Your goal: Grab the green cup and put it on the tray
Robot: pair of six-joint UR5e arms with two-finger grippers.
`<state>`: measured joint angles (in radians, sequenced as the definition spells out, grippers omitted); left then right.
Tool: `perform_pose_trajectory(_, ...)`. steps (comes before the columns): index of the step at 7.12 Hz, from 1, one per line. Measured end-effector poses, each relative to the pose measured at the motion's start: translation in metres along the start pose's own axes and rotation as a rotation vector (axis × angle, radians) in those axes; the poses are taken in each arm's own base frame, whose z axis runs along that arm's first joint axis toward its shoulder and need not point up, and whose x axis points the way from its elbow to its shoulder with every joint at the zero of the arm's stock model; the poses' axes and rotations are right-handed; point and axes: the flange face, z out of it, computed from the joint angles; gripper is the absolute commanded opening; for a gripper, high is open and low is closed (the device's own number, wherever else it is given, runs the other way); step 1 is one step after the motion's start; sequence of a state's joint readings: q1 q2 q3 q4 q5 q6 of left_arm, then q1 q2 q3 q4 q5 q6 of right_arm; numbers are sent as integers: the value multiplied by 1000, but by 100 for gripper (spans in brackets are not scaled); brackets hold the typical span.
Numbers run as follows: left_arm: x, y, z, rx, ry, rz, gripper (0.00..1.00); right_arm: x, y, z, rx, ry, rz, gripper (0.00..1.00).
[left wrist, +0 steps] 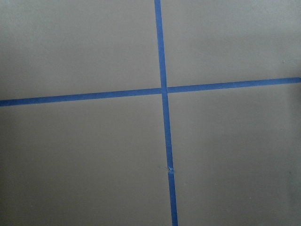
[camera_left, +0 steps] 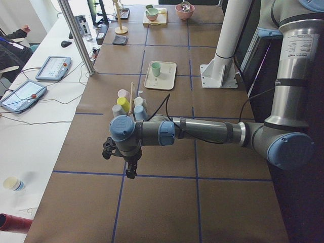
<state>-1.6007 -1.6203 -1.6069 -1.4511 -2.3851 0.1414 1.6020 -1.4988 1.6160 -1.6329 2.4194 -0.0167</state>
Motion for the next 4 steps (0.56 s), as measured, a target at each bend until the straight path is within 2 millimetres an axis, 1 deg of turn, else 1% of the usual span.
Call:
perform_pose_trajectory(1, 1, -1, -1, 2, 0, 3, 100, 15, 8, 8, -16, 12, -3, 100)
perform_pose_trajectory(2, 2, -1, -1, 3, 0, 4, 100, 24, 16, 14, -29, 24, 3, 100)
perform_pose_trajectory(4, 2, -1, -2, 5, 3, 4, 100, 32, 21, 18, -38, 57, 14, 100)
